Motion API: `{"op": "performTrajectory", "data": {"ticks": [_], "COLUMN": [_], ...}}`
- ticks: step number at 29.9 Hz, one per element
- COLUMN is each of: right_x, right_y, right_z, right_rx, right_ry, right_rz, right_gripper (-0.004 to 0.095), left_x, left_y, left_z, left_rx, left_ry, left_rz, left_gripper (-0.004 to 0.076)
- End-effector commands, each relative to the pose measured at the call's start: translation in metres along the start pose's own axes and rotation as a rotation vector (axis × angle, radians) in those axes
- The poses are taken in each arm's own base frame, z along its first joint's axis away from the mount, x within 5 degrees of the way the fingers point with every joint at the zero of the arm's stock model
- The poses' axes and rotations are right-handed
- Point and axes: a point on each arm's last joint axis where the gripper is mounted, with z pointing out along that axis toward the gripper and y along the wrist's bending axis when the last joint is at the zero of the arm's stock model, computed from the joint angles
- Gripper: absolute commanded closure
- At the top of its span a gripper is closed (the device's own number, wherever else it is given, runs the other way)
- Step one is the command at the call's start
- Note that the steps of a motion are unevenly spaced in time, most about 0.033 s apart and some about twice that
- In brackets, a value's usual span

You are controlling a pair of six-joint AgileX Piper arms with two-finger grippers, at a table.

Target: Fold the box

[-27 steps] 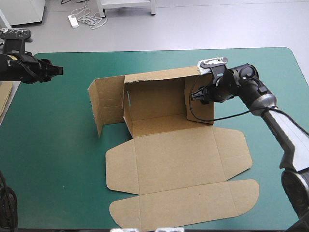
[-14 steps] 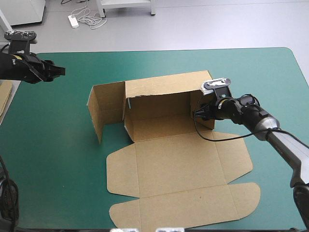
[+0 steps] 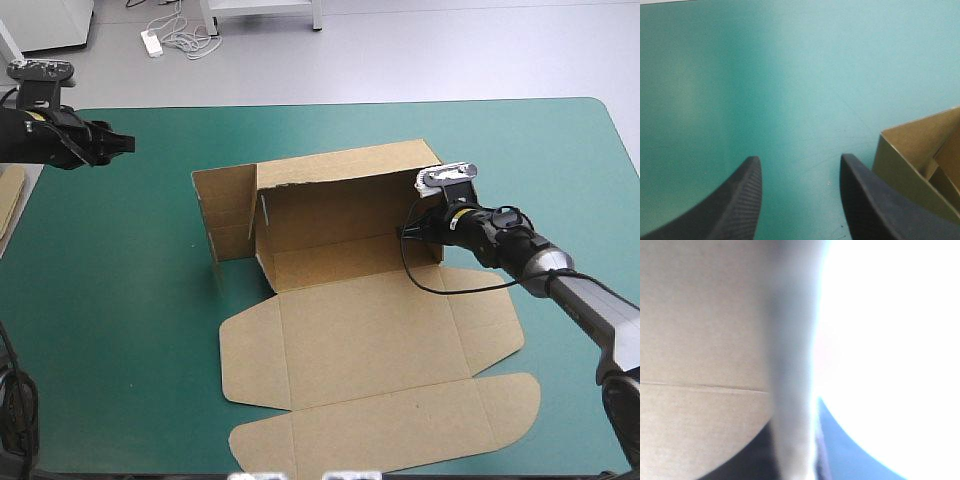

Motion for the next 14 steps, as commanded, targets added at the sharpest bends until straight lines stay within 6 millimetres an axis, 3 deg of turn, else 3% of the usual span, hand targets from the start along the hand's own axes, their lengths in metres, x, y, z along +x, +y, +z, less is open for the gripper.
{"op": "performTrajectory", "data": {"ticks": [1,14], "right_x": [-0.022,-0.083], "right_y": [0.0,0.004], "right_z": [-0.024,-0.095], "right_rx": [-0.003,0.014], "right_ry": [-0.077,0.058], "right_rz": [0.006,0.011], "right_gripper": [0.0927,0.0927], "left_x": [-0.011,-0.011], "left_y": [-0.005,-0.006], "left_z": [-0.023,-0.023], "left_rx": [-0.004,-0.002], "left_ry": [-0.126,-0.13], "left_rz": [0.005,0.0], "left_gripper": [0.0374,0.0374]}}
